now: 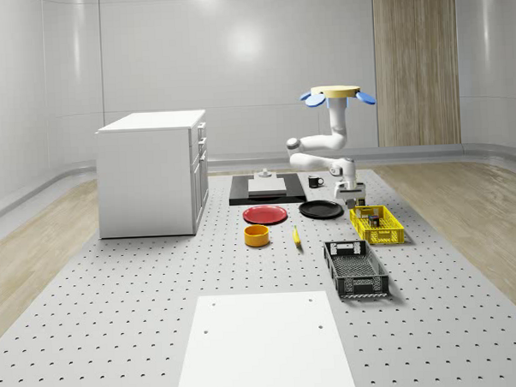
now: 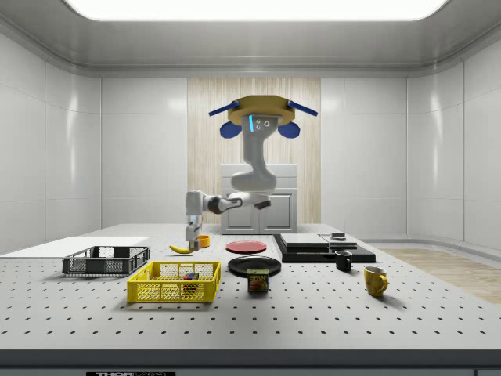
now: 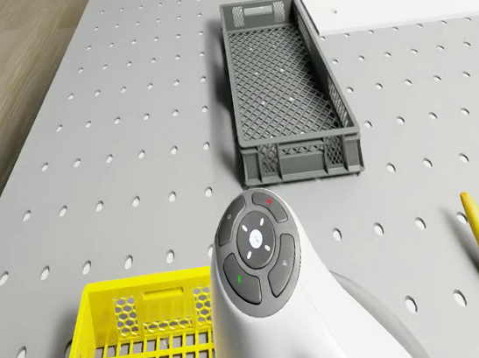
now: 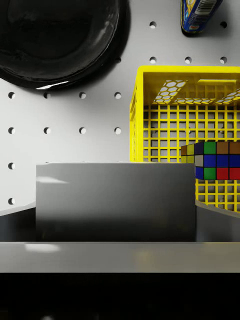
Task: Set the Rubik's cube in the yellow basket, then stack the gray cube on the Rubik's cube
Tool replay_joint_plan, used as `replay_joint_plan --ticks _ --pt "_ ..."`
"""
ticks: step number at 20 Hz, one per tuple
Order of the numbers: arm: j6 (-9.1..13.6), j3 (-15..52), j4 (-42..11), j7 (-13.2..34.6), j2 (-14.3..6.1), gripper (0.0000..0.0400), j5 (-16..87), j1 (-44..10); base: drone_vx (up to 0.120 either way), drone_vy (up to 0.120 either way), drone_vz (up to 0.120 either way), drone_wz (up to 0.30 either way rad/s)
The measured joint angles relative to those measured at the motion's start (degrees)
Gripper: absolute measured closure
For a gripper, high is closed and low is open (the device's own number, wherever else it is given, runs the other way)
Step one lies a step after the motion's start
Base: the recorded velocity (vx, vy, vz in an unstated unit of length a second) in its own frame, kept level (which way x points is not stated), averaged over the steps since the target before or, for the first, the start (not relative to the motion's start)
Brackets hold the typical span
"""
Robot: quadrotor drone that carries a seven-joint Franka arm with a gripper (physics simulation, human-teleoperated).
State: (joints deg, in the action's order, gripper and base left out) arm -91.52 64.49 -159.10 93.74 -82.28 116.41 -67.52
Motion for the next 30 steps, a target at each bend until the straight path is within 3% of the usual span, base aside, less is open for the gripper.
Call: replay_joint_plan --ticks 4,10,17,21,30 --pt "-0.04 0.01 0.00 0.02 -0.05 0.0150 -0.02 -0.02 -0.100 0.120 0.000 0.000" --pt "-0.11 0.02 0.01 0.05 -0.12 0.0150 -0.06 -0.06 0.000 0.120 -0.007 0.000" --pt "-0.18 0.03 0.02 0.07 -0.19 0.0150 -0.09 -0.10 0.000 0.120 -0.120 0.000" --pt "-0.21 0.04 0.02 0.09 -0.23 0.0150 -0.11 -0.11 0.000 0.120 -0.010 0.000" --pt "-0.97 -1.35 0.66 0.11 -0.25 0.0150 1.16 -0.47 0.000 0.000 0.000 0.000"
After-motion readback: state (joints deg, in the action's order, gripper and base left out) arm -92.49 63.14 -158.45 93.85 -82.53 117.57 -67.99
